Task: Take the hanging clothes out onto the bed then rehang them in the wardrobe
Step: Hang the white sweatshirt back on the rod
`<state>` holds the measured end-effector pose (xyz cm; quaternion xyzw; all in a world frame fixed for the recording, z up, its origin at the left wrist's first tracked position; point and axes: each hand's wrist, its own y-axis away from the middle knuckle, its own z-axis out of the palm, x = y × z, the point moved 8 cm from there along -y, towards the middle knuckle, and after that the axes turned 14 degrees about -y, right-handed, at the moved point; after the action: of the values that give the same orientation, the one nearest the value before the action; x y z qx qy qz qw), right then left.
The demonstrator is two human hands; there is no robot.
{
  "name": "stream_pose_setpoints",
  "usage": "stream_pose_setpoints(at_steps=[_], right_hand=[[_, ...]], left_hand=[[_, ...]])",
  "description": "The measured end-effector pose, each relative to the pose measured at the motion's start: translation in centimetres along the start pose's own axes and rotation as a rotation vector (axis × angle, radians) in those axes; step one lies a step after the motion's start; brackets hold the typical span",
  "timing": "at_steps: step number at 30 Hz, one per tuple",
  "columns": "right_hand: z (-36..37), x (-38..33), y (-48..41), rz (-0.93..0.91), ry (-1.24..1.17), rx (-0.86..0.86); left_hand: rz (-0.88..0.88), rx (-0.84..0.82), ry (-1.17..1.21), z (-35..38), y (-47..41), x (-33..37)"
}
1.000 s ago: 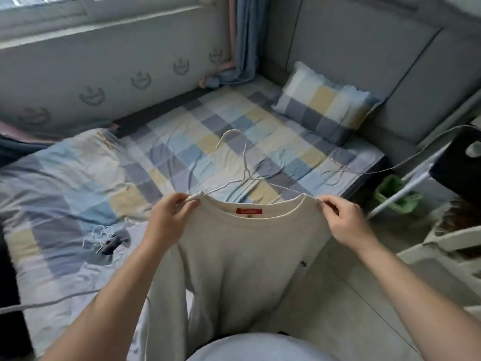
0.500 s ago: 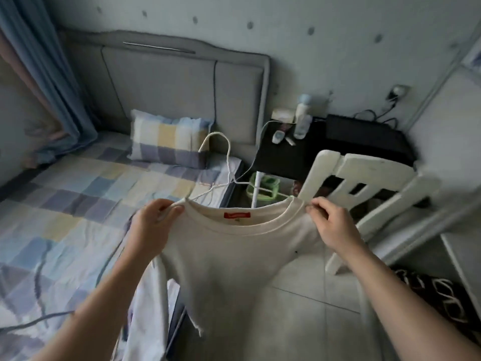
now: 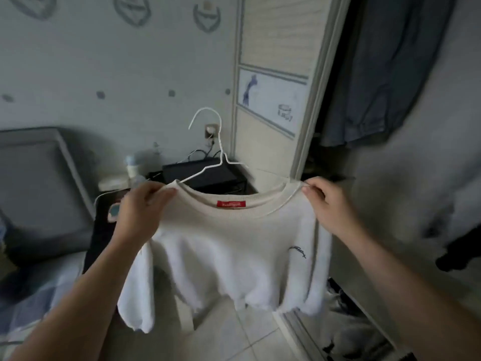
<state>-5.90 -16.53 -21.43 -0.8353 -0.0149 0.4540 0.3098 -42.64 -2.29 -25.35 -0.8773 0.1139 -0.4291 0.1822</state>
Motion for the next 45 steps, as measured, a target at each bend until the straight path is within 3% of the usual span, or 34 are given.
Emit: stream_pose_setpoints(at_steps=[10, 19, 31, 45], right_hand=[[-18.4, -2.0, -8.6, -0.023, 0.413, 0.406], [-31.0, -6.8, -10.6, 0.024, 0.828, 0.642], [-41.7, -15.2, -14.7, 0.024, 1.110, 0.792], [-48.5, -21.2, -23.0, 0.158, 1.436, 0.942]], left_hand=[[0.395, -0.212, 0.341, 18.0, -17.5, 20.3], [0.625, -0.289, 0.509, 29.7, -23.4, 40.4], [0.903, -0.093, 0.632, 35.8, -24.7, 65.4], [1.032, -0.125, 0.801, 40.4, -27.2, 86.6]])
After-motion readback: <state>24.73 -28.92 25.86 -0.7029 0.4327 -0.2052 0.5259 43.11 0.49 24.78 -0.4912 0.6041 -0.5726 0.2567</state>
